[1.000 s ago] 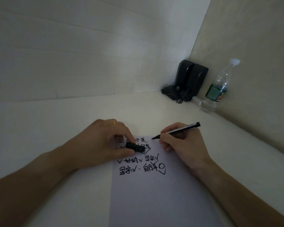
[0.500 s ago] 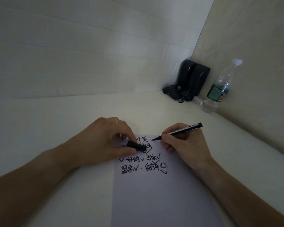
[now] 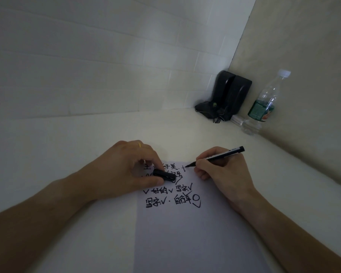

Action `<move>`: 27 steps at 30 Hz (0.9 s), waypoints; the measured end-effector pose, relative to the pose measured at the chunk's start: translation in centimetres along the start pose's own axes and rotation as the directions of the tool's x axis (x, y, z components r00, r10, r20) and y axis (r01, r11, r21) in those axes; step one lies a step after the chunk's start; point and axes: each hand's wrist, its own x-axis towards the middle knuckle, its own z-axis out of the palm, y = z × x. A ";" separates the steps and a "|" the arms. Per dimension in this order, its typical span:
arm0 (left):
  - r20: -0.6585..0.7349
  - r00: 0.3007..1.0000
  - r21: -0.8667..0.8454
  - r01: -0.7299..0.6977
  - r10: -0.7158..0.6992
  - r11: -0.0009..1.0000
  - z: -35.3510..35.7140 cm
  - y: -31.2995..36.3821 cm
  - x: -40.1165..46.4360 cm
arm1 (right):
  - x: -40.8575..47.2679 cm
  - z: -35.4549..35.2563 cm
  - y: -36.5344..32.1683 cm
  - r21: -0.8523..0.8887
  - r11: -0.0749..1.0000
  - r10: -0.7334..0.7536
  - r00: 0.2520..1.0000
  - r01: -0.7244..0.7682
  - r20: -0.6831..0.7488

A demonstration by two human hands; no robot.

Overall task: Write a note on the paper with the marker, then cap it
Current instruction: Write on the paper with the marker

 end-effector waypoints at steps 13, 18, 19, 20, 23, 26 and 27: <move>-0.004 1.000 -0.006 -0.011 0.011 1.000 0.0 -0.1 0.0 | -0.2 -0.1 -0.2 0.010 1.000 0.011 1.000 -0.011 0.025; -0.001 1.000 0.000 -0.010 0.010 1.000 0.1 -0.2 0.0 | -0.1 -0.1 -0.1 -0.003 1.000 0.012 1.000 -0.012 0.016; -0.001 1.000 0.002 -0.010 0.010 1.000 0.1 -0.2 0.1 | -0.1 -0.1 -0.1 0.006 1.000 0.009 1.000 -0.009 0.001; -0.003 1.000 0.004 -0.010 0.010 1.000 0.1 -0.2 0.1 | 0.0 -0.1 -0.1 0.017 1.000 0.009 1.000 -0.009 -0.014; -0.009 1.000 0.009 -0.018 0.018 1.000 0.1 -0.1 0.0 | -0.1 -0.1 -0.2 0.018 1.000 0.016 1.000 -0.015 -0.017; -0.004 1.000 0.010 -0.019 0.019 1.000 0.1 -0.1 0.1 | 0.0 0.0 -0.2 -0.016 0.999 0.036 0.999 -0.036 -0.007; -0.007 1.000 0.009 -0.019 0.019 1.000 0.1 -0.1 0.1 | 0.0 0.0 -0.2 -0.030 0.999 0.039 0.999 -0.039 -0.008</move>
